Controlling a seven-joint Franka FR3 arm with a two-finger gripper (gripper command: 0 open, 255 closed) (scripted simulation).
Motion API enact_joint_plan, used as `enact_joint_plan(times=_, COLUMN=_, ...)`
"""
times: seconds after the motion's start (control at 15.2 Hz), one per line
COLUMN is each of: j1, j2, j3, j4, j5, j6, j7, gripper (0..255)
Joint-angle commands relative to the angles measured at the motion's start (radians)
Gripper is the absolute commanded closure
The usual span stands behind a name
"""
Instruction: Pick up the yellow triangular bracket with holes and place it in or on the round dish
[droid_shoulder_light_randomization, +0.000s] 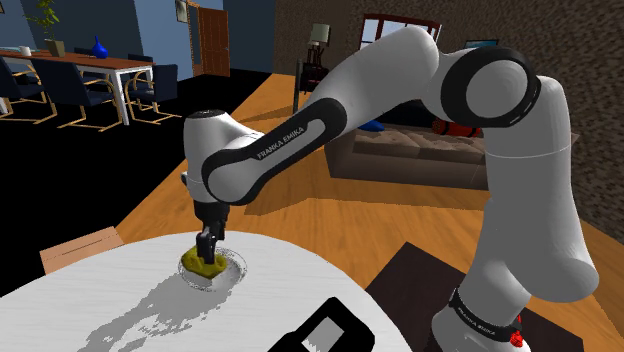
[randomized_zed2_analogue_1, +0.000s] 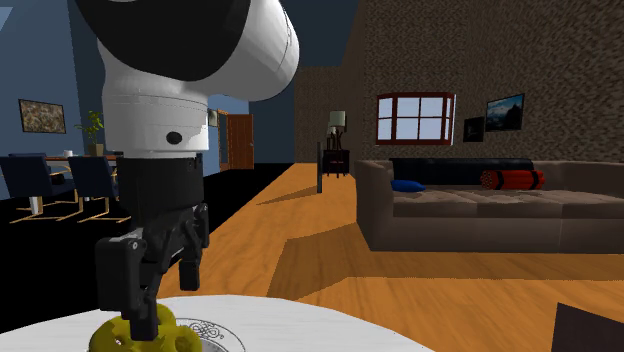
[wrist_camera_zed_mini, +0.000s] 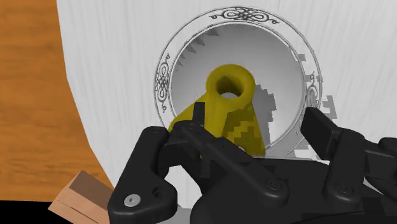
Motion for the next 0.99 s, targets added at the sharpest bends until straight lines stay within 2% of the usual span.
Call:
enact_joint_plan(times=0.0, j1=0.0, j2=0.0, j3=0.0, j4=0.0, j5=0.0, j6=0.0, j7=0.0, gripper=0)
enact_joint_plan(times=0.13, j1=0.0, j2=0.0, j3=0.0, j4=0.0, j5=0.0, j6=0.0, j7=0.0, gripper=0)
enact_joint_plan(times=0.4, j1=-0.006, j2=-0.067, j3=0.007, j4=0.036, j5=0.015, j6=-0.102, j7=-0.01, gripper=0)
enact_joint_plan(times=0.92, j1=-0.006, j2=-0.067, j3=0.007, j4=0.036, j5=0.015, j6=-0.102, j7=-0.01, gripper=0)
